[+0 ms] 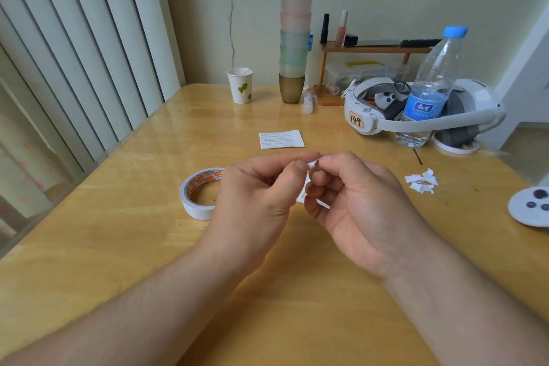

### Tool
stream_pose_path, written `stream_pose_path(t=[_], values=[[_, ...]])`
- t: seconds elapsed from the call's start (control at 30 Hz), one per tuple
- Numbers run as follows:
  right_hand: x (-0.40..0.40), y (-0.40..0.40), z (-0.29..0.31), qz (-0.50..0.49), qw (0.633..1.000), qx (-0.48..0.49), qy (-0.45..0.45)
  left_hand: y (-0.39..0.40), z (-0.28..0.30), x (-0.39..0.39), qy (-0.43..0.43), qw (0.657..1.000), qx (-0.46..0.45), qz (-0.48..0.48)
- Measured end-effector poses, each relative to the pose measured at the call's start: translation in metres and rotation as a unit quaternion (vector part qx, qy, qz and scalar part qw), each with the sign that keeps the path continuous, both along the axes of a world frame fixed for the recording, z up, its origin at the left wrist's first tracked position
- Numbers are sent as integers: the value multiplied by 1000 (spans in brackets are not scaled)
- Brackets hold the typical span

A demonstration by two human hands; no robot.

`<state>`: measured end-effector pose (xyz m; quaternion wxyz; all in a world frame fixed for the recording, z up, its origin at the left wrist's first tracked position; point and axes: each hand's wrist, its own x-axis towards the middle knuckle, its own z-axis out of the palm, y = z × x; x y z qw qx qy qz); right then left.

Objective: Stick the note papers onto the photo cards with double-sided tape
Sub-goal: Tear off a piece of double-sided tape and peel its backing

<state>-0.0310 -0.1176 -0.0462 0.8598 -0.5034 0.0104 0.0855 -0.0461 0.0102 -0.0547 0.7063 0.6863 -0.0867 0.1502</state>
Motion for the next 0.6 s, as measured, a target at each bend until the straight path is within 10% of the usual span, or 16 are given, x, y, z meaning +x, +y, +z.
stream_pose_path(t=[0.6], values=[[1, 2, -2, -17, 997, 44, 57, -6, -8, 0, 72, 993, -70, -65]])
